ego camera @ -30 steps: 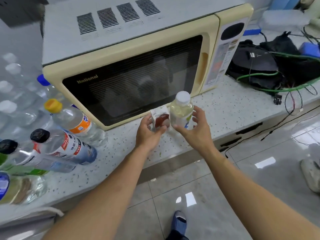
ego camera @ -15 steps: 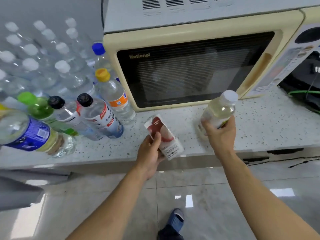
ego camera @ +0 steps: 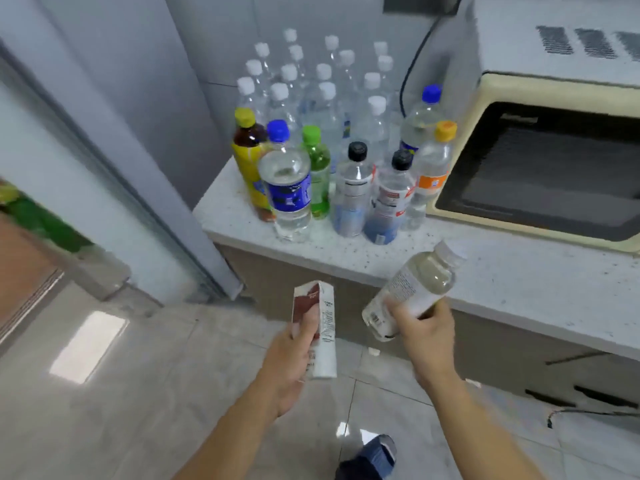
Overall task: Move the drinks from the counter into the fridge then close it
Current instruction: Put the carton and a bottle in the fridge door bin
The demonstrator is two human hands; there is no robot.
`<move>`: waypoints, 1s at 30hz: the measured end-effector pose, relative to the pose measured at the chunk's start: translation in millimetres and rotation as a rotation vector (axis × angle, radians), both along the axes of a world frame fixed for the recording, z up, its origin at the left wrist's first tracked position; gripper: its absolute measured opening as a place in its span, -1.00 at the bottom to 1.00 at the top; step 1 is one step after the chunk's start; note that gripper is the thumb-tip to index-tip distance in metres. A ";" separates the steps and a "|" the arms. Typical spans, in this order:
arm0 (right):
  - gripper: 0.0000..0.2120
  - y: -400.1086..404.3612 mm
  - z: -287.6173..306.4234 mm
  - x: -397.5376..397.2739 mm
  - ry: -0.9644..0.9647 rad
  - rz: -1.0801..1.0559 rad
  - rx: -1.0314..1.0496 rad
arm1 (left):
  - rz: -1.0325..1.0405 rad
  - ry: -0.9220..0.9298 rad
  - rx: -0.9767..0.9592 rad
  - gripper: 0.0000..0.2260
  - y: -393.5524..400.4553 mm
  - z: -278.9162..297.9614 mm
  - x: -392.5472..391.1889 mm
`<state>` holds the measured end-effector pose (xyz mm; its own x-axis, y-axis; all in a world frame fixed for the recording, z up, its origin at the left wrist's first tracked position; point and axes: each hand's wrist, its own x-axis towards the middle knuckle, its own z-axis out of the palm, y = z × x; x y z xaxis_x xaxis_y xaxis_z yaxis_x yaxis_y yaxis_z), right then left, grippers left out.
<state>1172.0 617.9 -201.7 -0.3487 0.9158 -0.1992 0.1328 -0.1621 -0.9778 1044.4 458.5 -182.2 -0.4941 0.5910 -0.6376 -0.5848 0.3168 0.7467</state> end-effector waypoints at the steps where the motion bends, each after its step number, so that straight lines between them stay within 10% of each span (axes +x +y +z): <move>1: -0.65 -20.5 1.1 -12.1 -0.005 0.044 0.010 | 0.036 0.004 0.009 -0.50 -24.4 2.1 -9.4; 14: -0.60 -265.6 24.4 -151.4 0.034 0.516 0.180 | 0.513 -0.086 0.332 -0.36 -289.6 17.5 -127.8; 23: -0.49 -306.3 73.5 -256.2 0.224 0.656 0.358 | 0.660 0.083 0.115 -0.75 -316.1 30.9 -220.1; 30: -0.28 -292.1 102.5 -329.4 0.211 0.568 0.560 | 0.627 0.258 0.205 -0.55 -298.8 64.4 -304.4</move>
